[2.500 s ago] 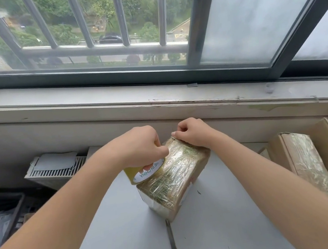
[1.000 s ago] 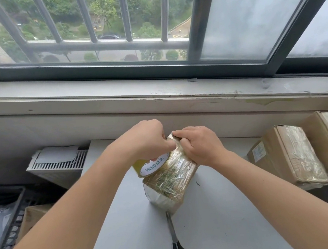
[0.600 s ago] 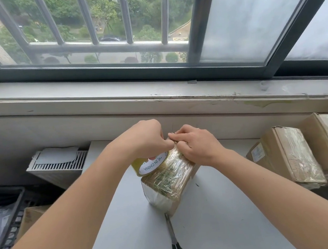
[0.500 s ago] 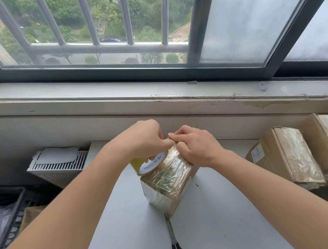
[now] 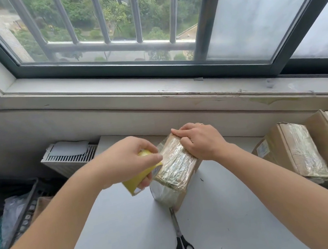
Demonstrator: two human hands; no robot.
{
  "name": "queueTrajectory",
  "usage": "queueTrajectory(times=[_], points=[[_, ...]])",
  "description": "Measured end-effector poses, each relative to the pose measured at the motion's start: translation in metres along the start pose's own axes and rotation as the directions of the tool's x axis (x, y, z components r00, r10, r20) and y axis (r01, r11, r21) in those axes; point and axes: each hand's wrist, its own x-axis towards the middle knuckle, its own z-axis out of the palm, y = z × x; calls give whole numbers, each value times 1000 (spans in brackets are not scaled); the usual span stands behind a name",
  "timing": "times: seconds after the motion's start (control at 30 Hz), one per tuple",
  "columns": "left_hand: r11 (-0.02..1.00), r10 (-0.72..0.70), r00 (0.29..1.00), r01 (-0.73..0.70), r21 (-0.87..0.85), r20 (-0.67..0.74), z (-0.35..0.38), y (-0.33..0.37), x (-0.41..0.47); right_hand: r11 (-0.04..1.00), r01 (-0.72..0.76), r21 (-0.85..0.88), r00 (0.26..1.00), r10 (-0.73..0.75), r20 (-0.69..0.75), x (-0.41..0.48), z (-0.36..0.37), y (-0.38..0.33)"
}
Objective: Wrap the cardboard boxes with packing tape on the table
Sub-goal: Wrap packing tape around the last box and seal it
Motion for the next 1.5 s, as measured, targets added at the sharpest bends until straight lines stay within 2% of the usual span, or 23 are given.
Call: queueTrajectory(times=[0.17, 0.37, 0.67, 0.77, 0.97, 1.1, 1.3, 1.43, 1.5], points=[[960, -46, 999, 43, -277, -6, 18, -30, -20, 1000, 3, -26, 1000, -2, 15, 1, -2, -3], [927, -29, 998, 3, -375, -64, 47, -46, -22, 999, 4, -53, 1000, -3, 8, -2, -5, -7], [970, 39, 990, -70, -234, -134, 69, -69, -15, 991, 24, -128, 1000, -25, -5, -3, -5, -8], [982, 85, 975, -117, -149, -203, 78, -80, -11, 986, 26, -164, 1000, -25, 7, -3, -6, -11], [972, 186, 957, -212, -101, -220, 82, -98, -2, 937, 72, -342, 995, -46, 84, -8, -10, -29], [968, 218, 955, -238, -85, -201, 74, -103, 6, 975, 76, -208, 984, -40, 171, -29, 6, -56], [956, 271, 948, -285, -69, -167, 69, -104, 10, 972, -60, -229, 985, 95, 145, -33, 11, -76], [942, 313, 942, -324, -85, -121, 66, -109, 7, 953, -103, -285, 993, 116, 32, -41, 28, -102], [938, 339, 934, -345, -42, -110, 67, -112, 5, 965, -141, -220, 990, 137, -35, -50, 36, -105]])
